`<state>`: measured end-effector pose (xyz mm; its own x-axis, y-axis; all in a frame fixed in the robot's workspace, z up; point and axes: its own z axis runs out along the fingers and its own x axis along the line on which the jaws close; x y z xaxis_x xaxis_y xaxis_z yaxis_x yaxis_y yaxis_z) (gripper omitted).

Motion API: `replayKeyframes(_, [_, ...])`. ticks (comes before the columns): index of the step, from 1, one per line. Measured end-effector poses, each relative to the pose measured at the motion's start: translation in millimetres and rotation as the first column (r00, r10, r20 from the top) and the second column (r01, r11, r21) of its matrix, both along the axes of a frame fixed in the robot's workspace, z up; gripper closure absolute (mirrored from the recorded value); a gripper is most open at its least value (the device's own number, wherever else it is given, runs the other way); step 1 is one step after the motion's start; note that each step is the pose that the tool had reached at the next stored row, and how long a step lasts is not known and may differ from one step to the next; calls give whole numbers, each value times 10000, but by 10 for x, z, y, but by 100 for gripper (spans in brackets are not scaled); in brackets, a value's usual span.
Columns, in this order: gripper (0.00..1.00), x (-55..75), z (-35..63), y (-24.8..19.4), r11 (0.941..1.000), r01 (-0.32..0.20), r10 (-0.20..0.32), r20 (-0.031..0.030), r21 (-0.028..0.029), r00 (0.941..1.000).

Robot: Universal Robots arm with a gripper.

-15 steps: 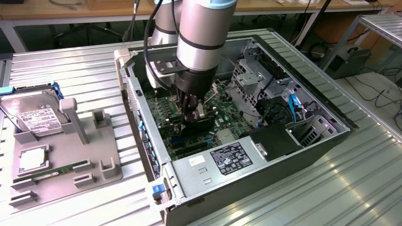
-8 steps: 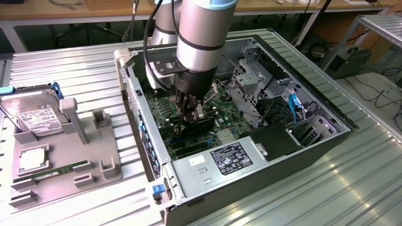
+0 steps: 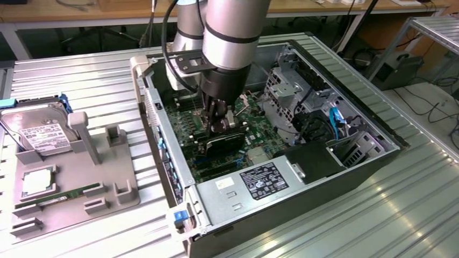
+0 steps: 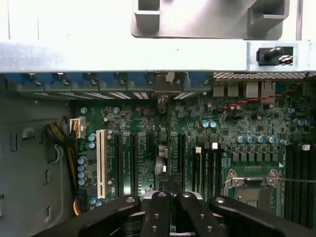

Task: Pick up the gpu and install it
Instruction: 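Press down on the gpu until it lock into place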

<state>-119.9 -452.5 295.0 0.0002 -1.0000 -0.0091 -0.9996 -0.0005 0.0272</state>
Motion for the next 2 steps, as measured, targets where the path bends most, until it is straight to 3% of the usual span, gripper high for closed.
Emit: replayKeyframes(2, [89, 0, 0, 0, 10000, 0, 0, 0, 0, 10000])
